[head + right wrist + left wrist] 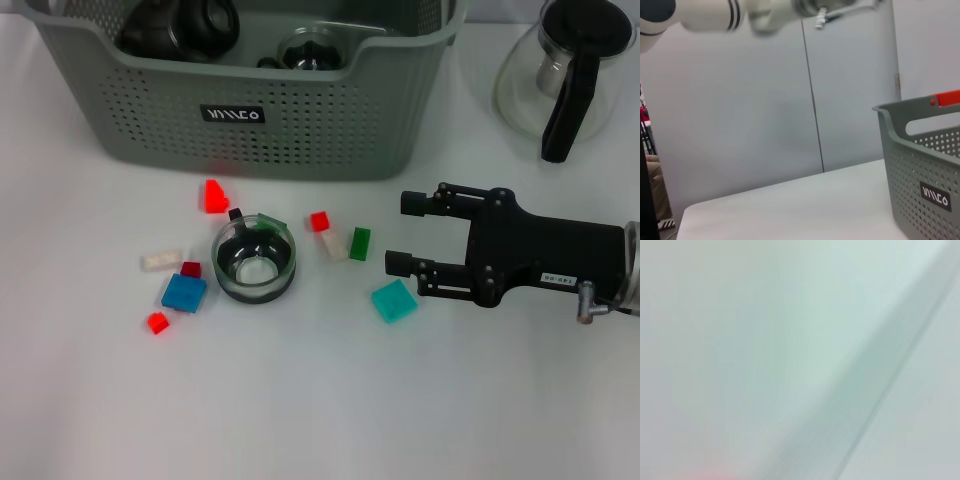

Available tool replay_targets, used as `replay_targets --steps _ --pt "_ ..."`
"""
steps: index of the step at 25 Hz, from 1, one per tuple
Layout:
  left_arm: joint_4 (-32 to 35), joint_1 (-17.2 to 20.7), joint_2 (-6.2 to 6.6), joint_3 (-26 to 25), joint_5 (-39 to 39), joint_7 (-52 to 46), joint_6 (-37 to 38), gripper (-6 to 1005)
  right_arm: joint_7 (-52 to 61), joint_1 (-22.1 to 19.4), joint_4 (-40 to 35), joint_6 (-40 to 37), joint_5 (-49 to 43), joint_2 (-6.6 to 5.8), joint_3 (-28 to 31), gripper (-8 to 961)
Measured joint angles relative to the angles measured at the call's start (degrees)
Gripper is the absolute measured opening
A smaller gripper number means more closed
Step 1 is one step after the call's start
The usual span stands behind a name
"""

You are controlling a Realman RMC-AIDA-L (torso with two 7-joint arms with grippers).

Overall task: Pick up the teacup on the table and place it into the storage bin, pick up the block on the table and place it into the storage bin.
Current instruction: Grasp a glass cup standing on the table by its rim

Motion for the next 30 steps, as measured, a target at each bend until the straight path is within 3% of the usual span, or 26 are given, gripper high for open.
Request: replay_targets --steps 3,6,11,17,21,24,26,30 --pt "-13.6 3.47 3.8 -4.37 -14.46 5.05 9.91 519 0.0 0.0 0.0 -0.02 0.0 -0.02 0.0 745" --pt "-18.33 6.51 3.46 -7.67 -19.24 5.2 16.3 518 0.0 0.15 0.05 -0.03 -0.01 -0.06 0.0 745" --pt "-10.14 10.19 2.63 -4.2 -15.82 3.28 20.75 517 0.0 0.36 0.08 -0.29 -0.01 -0.11 0.0 745" --pt "6.31 13.62 2.49 9.03 2.07 1.27 20.72 516 0.0 0.23 0.08 -0.45 -0.01 -0.17 0.0 744" --pt "10.76 12.06 0.19 14.16 15.68 -1.84 18.76 512 0.46 0.3 0.08 -0.42 -0.06 -0.12 0.0 744" --pt "13.74 9.74 -2.58 18.33 25.49 -5.7 15.38 505 0.51 0.19 0.08 -0.43 -0.08 -0.18 0.0 744" --pt "17.4 7.84 -5.66 21.47 34.58 -9.86 12.39 501 0.51 0.13 0.08 -0.45 -0.09 -0.24 0.0 744" --pt "21.71 6.24 -9.16 24.97 44.32 -13.69 10.7 494 0.53 -0.08 0.08 -0.42 -0.1 -0.19 0.01 745"
